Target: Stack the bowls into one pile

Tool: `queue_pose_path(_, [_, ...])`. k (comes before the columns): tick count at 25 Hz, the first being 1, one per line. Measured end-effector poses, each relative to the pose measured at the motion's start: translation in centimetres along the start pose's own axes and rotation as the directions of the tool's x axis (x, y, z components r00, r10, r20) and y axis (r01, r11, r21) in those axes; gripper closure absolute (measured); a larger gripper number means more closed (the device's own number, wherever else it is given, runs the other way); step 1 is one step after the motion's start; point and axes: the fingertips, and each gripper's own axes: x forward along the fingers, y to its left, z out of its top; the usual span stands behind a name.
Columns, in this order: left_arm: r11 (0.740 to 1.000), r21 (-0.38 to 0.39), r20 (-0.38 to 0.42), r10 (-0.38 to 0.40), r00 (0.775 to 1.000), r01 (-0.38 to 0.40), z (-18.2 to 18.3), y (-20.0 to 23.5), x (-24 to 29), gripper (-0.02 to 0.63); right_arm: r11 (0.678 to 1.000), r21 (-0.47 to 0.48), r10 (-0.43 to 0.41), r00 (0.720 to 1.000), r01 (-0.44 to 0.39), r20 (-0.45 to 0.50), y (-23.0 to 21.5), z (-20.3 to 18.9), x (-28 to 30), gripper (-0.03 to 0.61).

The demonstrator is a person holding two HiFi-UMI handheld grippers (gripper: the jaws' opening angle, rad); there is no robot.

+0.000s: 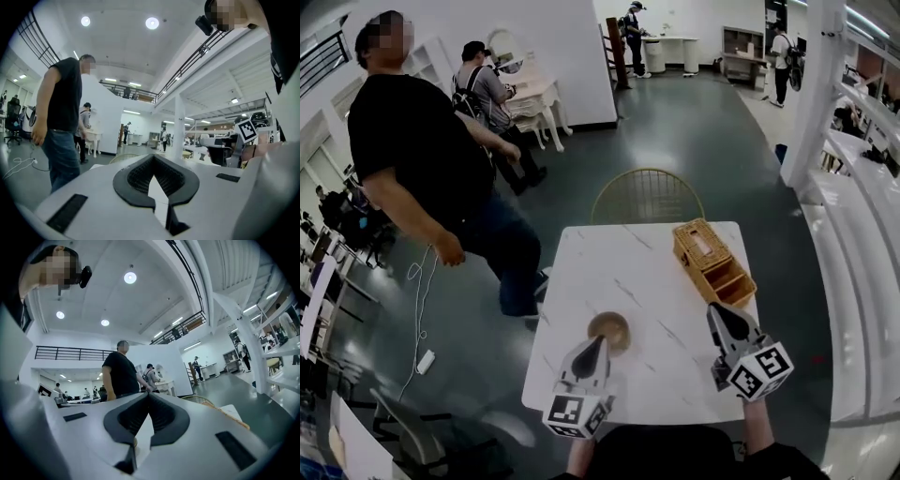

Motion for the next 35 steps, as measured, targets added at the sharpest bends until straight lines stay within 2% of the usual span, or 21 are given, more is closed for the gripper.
queue_pose_path(6, [1.000, 0.020, 0.032, 0.018, 0.999, -0.019, 1.3, 0.2, -0.6, 0.600, 0.999, -0.028, -0.041, 0.998, 0.043, 0.052, -1.0, 2.0, -2.2, 0.565])
queue_pose_path(9, [0.999, 0.024, 0.043, 0.040, 0.998, -0.041, 1.8, 0.5, -1.0, 0.600, 0.999, -0.012, -0.044, 0.997, 0.045, 0.067, -1.3, 2.4, -2.9, 0.565])
queue_pose_path(30, [0.997, 0.051, 0.023, 0.058, 0.998, -0.060, 1.5, 0.3, -1.0, 0.600, 0.996, -0.041, -0.072, 0.996, 0.074, 0.059, -2.5, 2.7, -3.6, 0.565])
queue_pose_path(35, [0.995, 0.078, 0.006, 0.059, 0.998, -0.059, 0.8, 0.6, -1.0, 0.600, 0.996, -0.048, -0.077, 0.996, 0.080, 0.052, -2.4, 2.4, -3.5, 0.565])
